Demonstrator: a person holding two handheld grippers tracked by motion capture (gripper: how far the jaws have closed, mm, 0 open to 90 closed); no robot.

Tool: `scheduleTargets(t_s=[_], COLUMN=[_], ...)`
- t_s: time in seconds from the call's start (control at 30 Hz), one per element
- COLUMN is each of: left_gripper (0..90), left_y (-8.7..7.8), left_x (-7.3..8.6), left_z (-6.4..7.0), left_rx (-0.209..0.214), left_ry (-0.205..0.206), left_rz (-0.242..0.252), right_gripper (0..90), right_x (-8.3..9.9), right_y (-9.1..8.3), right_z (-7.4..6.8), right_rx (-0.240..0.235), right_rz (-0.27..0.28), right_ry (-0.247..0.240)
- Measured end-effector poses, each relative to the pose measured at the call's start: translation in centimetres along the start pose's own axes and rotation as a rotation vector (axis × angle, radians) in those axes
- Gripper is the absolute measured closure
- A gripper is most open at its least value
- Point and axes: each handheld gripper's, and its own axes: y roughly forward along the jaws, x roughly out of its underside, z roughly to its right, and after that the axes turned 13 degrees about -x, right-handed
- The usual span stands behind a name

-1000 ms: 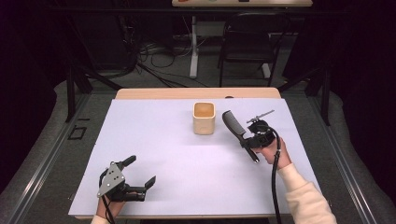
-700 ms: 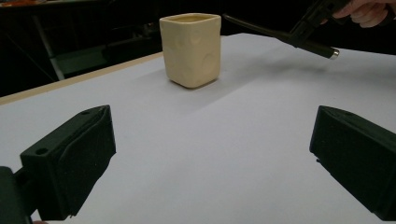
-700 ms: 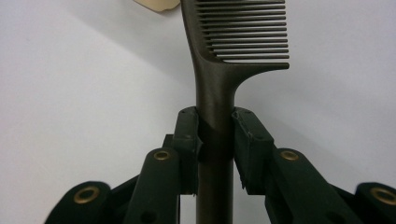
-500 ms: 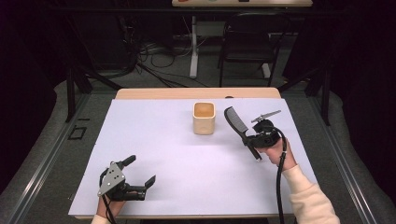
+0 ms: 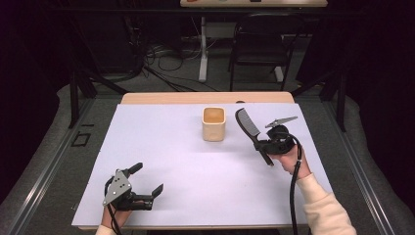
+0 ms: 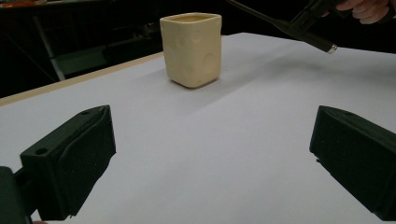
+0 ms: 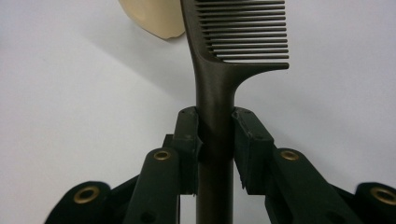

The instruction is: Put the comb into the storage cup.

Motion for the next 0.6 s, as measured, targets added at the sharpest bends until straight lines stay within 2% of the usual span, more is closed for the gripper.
scheduleTargets(t_s=[0.6], left_gripper=[0.3], left_y=[-0.01], left_x=[0.02], left_z=[-0.03], left_rx=[0.004], left_ry=[-0.002], left_rz=[0.001], right_gripper=[72.5], right_x=[-0.50], right_y=[-0.37], right_z=[-0.95], right_rx=[0.007], right_rz=[0.074], right_ry=[-0.050])
